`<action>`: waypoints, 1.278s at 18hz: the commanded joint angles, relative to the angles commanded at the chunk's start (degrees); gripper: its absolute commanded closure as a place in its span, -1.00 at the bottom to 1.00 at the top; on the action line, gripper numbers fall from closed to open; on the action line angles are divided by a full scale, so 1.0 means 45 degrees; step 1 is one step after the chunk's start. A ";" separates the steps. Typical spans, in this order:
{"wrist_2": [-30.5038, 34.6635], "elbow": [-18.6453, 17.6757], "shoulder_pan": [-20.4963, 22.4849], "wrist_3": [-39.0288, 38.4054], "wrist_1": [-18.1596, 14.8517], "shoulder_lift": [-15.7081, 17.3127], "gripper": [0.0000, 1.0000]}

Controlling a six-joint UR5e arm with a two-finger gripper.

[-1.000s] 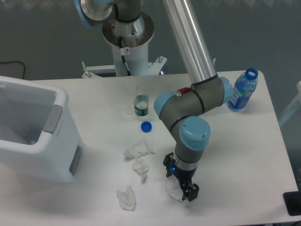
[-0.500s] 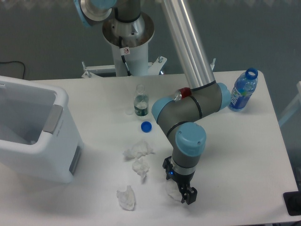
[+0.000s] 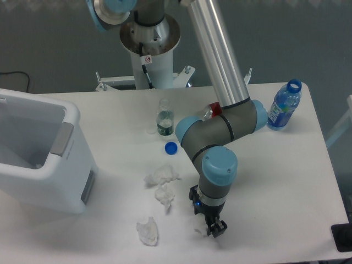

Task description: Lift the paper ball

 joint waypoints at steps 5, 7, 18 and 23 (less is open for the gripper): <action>-0.0039 0.0000 -0.0019 -0.0351 0.0019 0.0097 0.62; -0.0078 0.0000 -0.0020 -0.0546 0.0000 0.0195 0.66; -0.0723 0.0020 0.0175 -0.3532 -0.0175 0.1268 0.79; -0.0605 0.0175 0.0936 -0.4005 -0.1110 0.2088 0.82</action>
